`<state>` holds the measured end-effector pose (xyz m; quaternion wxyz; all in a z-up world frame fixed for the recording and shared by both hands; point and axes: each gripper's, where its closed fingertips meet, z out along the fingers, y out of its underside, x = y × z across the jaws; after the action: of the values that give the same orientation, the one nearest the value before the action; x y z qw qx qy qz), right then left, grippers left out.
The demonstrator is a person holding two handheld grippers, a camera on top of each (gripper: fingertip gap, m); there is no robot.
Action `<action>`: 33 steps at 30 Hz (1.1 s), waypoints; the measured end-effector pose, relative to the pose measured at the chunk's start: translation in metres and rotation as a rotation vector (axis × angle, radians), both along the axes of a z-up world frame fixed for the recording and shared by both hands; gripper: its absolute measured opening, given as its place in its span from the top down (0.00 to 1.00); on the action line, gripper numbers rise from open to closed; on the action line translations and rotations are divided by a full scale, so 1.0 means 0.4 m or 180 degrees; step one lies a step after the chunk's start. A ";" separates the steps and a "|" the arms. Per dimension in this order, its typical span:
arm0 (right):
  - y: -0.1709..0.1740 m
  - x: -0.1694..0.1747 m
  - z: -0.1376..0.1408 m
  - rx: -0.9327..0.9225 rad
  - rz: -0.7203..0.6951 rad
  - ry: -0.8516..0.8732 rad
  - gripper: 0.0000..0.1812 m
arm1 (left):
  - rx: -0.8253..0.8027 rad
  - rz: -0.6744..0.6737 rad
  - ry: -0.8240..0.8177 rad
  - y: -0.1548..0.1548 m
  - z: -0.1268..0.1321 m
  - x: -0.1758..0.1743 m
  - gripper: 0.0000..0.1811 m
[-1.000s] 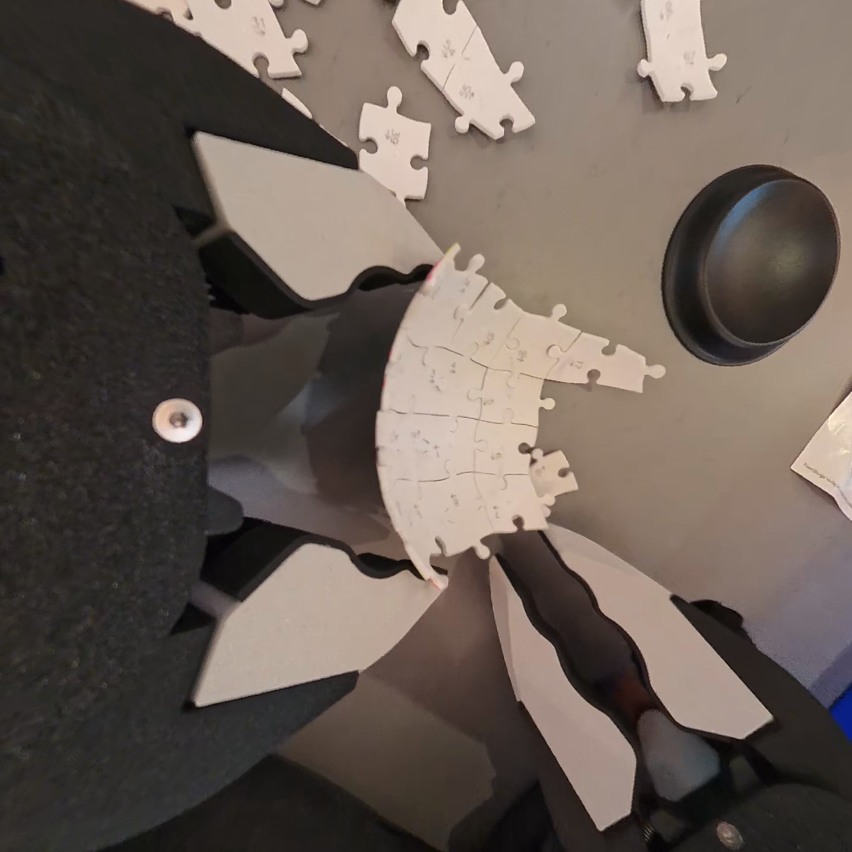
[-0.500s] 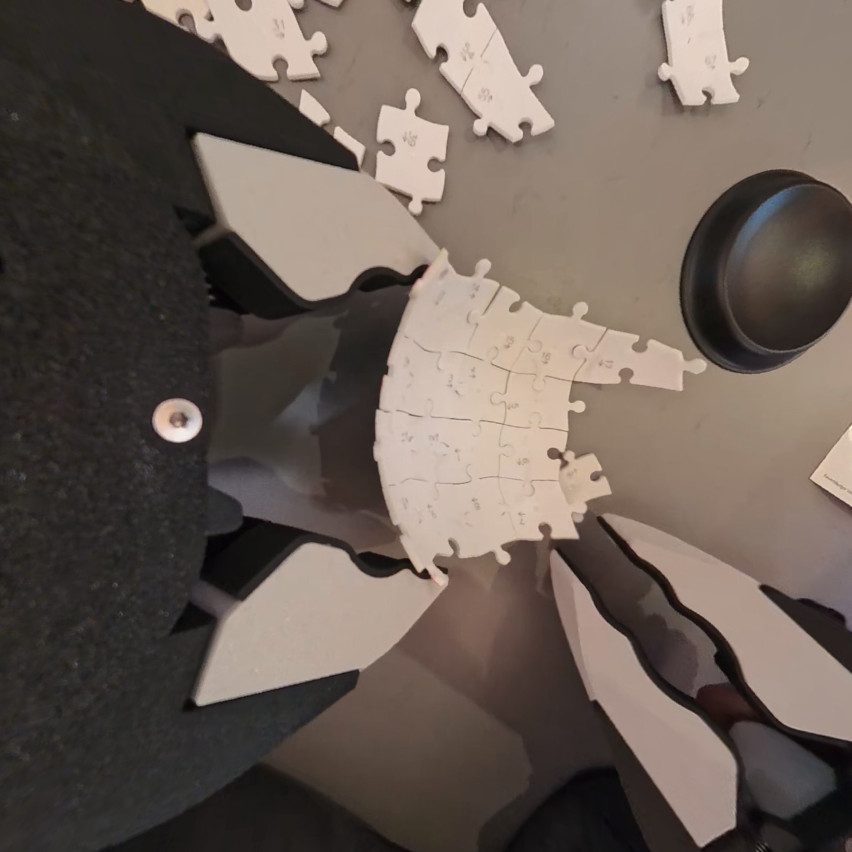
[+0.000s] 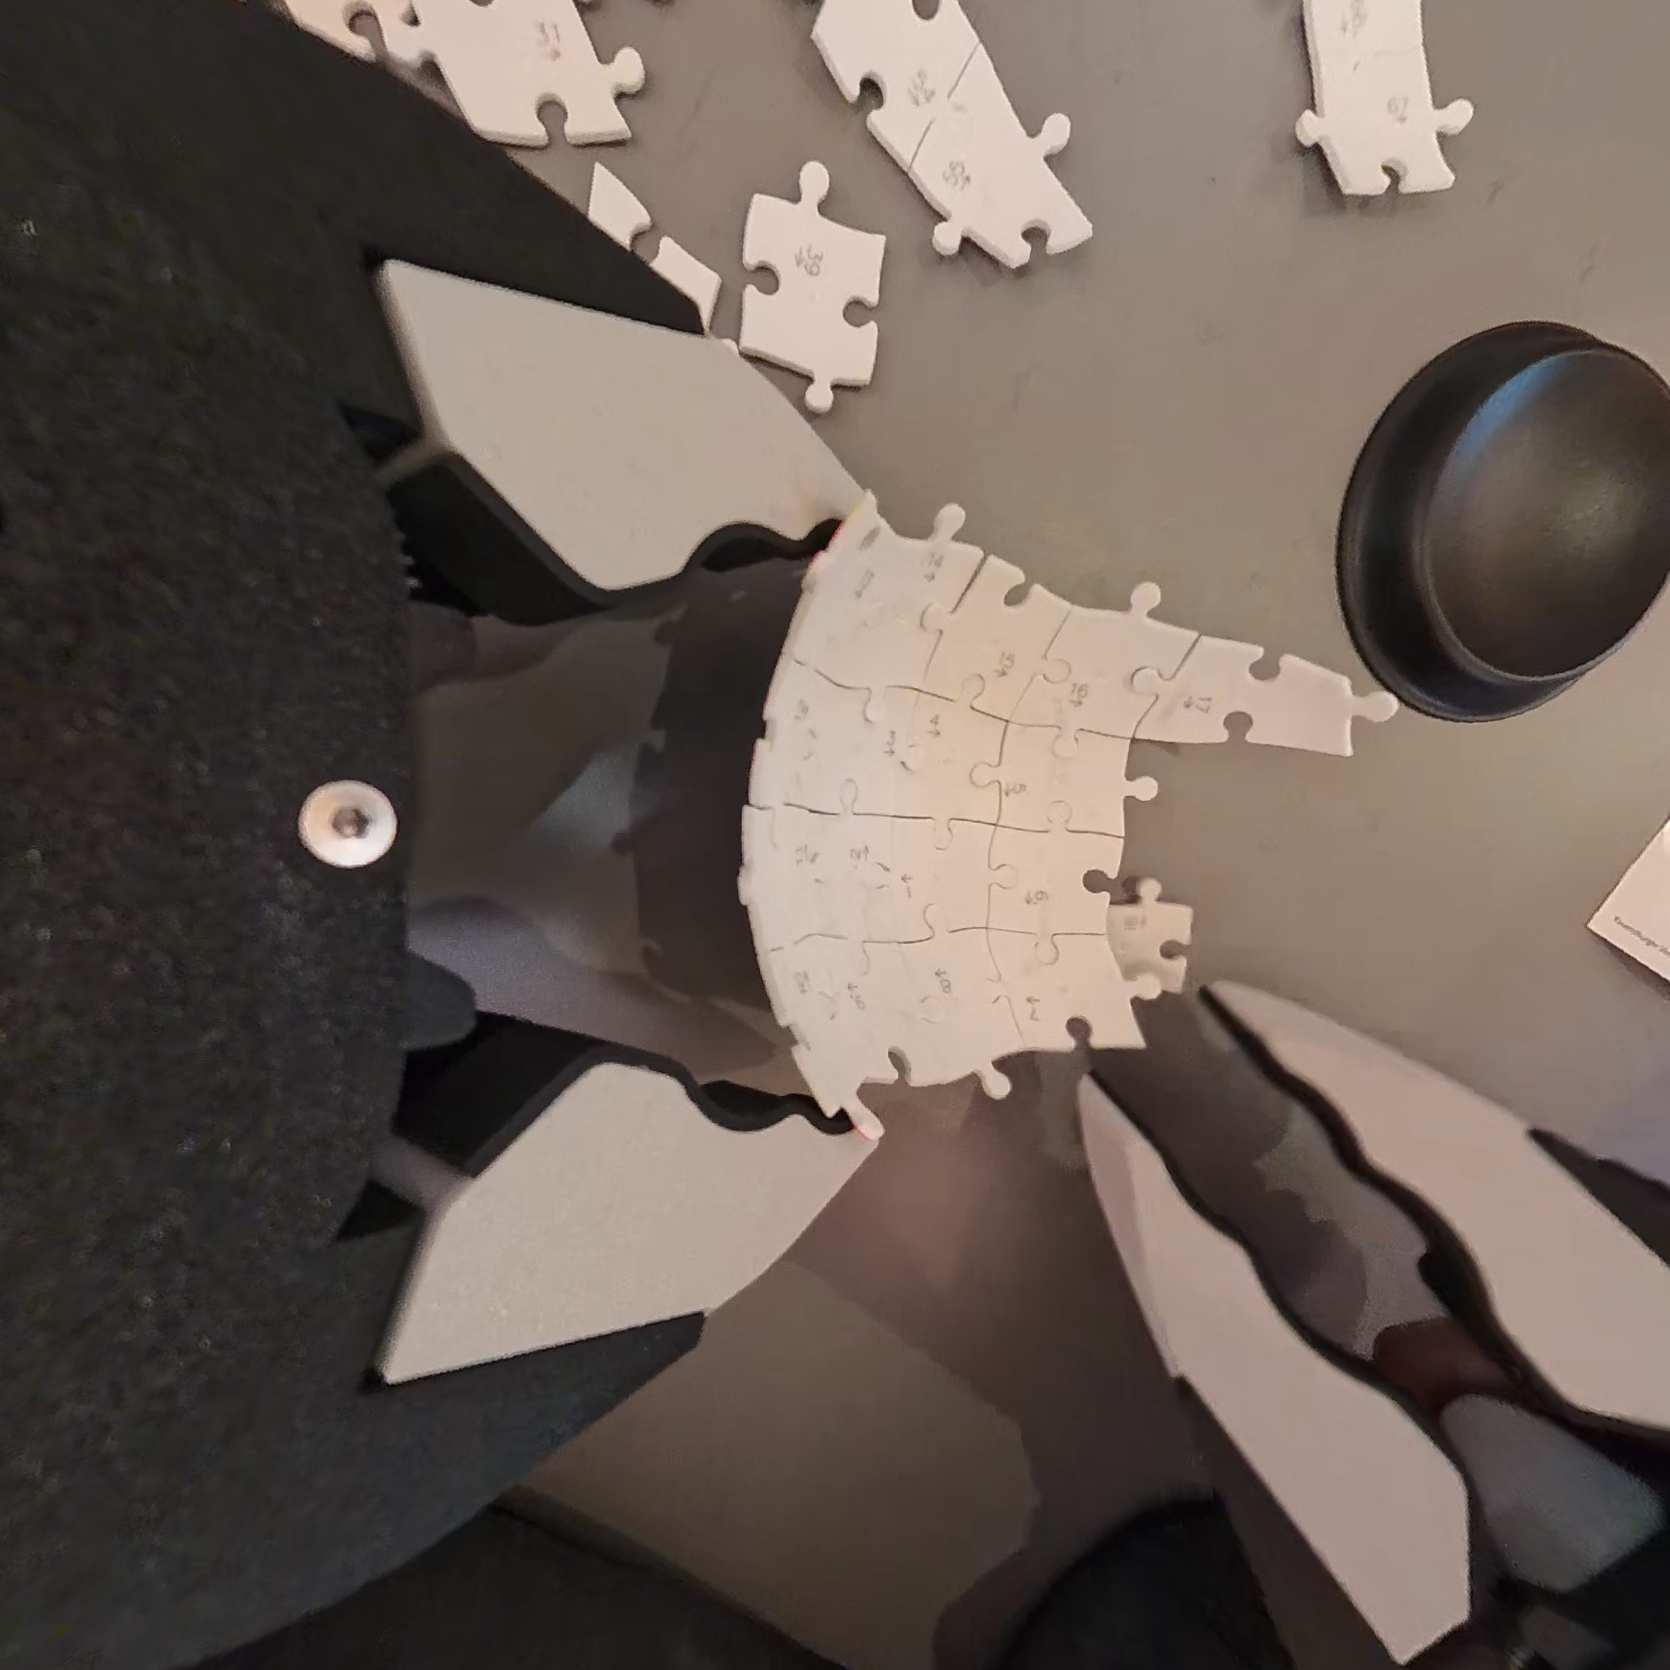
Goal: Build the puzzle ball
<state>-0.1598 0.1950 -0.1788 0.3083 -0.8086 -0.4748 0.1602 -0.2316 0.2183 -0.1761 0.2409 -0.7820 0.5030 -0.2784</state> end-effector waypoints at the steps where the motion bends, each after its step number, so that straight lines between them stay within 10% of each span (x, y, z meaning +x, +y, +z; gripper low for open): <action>1: 0.013 0.006 -0.003 0.0004 -0.0030 -0.0028 0.83 | -0.0006 0.0002 -0.0002 0.000 0.000 0.000 0.38; 27: -0.019 0.009 -0.014 -0.0097 -0.0021 -0.0073 0.83 | -0.0011 -0.0013 -0.0008 0.004 -0.006 -0.001 0.39; 33: -0.016 0.005 -0.009 0.0063 0.0584 -0.0001 0.82 | 0.0000 -0.0011 -0.0016 0.004 -0.002 -0.002 0.39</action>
<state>-0.1577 0.1887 -0.1822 0.3003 -0.7587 -0.5485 0.1829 -0.2323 0.2199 -0.1768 0.2417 -0.7804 0.5037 -0.2808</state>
